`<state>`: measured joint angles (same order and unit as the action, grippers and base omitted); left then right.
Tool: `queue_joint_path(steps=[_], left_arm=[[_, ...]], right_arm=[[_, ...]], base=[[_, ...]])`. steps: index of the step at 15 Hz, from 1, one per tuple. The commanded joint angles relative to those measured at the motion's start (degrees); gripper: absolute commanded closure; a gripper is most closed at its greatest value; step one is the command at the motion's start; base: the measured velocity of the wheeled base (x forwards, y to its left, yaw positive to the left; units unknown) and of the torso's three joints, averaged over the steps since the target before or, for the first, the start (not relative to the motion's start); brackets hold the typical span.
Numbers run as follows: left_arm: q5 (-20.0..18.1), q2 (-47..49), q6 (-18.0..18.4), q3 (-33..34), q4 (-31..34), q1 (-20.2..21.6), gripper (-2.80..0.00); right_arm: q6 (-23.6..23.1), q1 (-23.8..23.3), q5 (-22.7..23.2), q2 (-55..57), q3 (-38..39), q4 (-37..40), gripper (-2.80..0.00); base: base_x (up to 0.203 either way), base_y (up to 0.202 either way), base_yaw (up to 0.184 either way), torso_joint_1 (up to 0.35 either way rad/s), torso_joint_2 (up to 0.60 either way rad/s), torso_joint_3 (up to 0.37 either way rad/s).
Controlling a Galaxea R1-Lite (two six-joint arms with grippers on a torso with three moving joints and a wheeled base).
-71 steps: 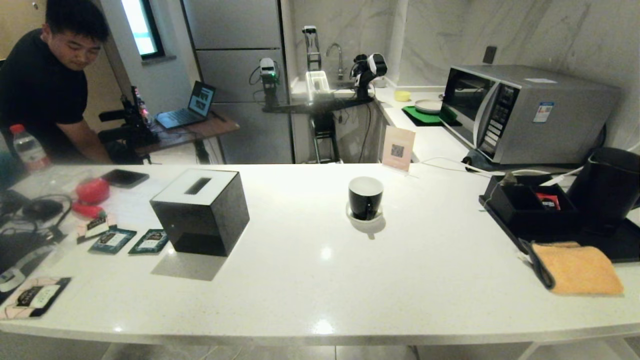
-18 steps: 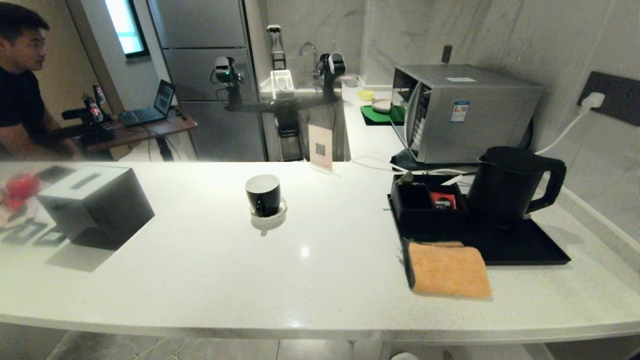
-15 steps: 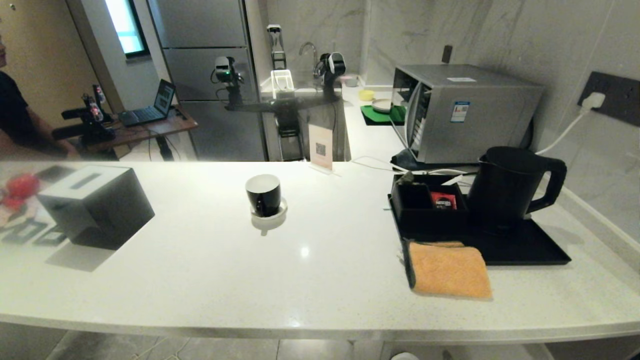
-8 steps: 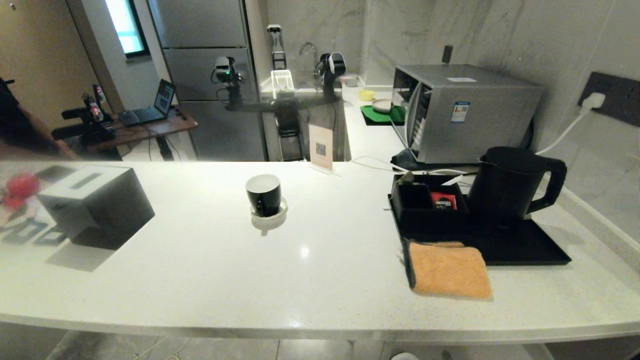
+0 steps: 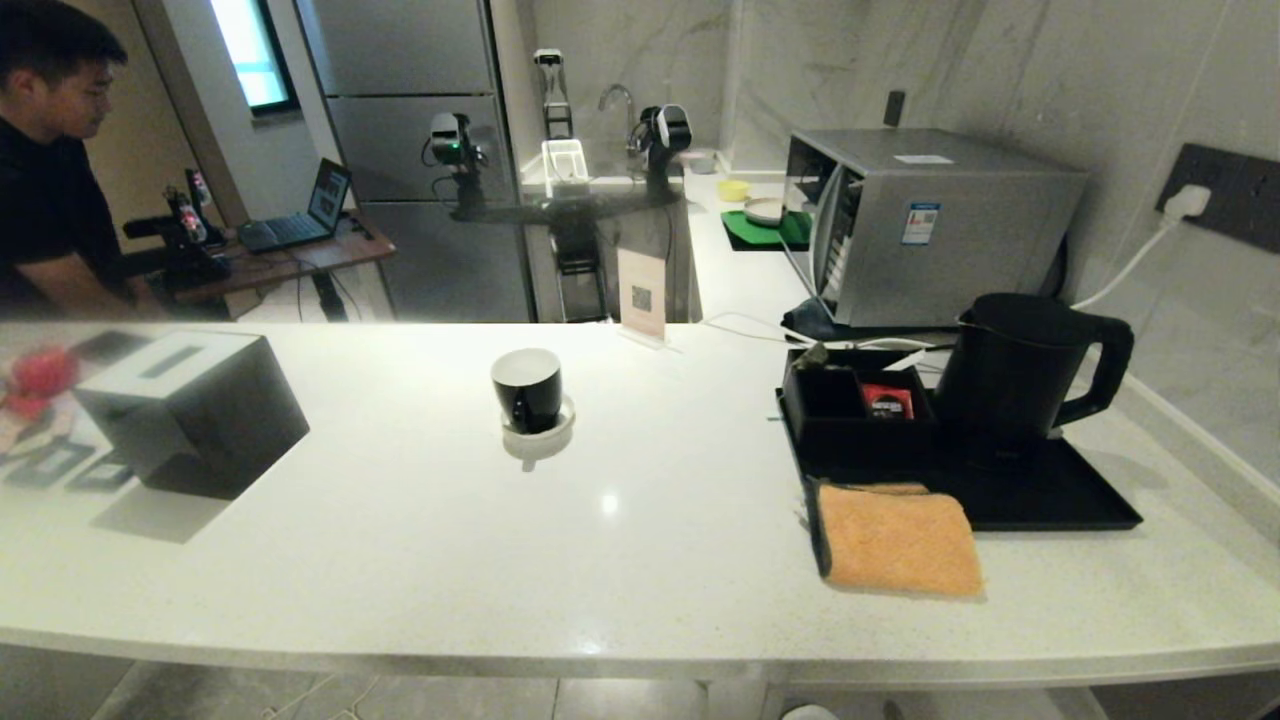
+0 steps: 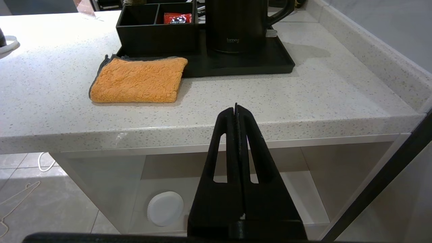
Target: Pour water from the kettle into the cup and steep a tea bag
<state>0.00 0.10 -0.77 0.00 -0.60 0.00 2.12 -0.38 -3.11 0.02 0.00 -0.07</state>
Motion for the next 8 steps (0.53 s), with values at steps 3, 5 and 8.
queue_joint_path(steps=[3, 5, 8], left_arm=[[0.0, 0.0, 0.0, 0.0, 0.0, 0.0, 0.0], [0.0, 0.0, 0.0, 0.0, 0.0, 0.0, 0.0], [0.0, 0.0, 0.0, 0.0, 0.0, 0.0, 0.0]], right_arm=[[-0.5, 0.1, 0.0, 2.4, 0.0, -0.3, 0.0], [-0.9, 0.2, 0.0, 7.7, -0.1, -2.3, 0.0], [-0.8, 0.1, -0.1, 20.1, -0.4, -11.7, 0.0]], base=[[0.0, 0.0, 0.0, 0.0, 0.0, 0.0], [0.0, 0.0, 0.0, 0.0, 0.0, 0.0], [0.0, 0.0, 0.0, 0.0, 0.0, 0.0]])
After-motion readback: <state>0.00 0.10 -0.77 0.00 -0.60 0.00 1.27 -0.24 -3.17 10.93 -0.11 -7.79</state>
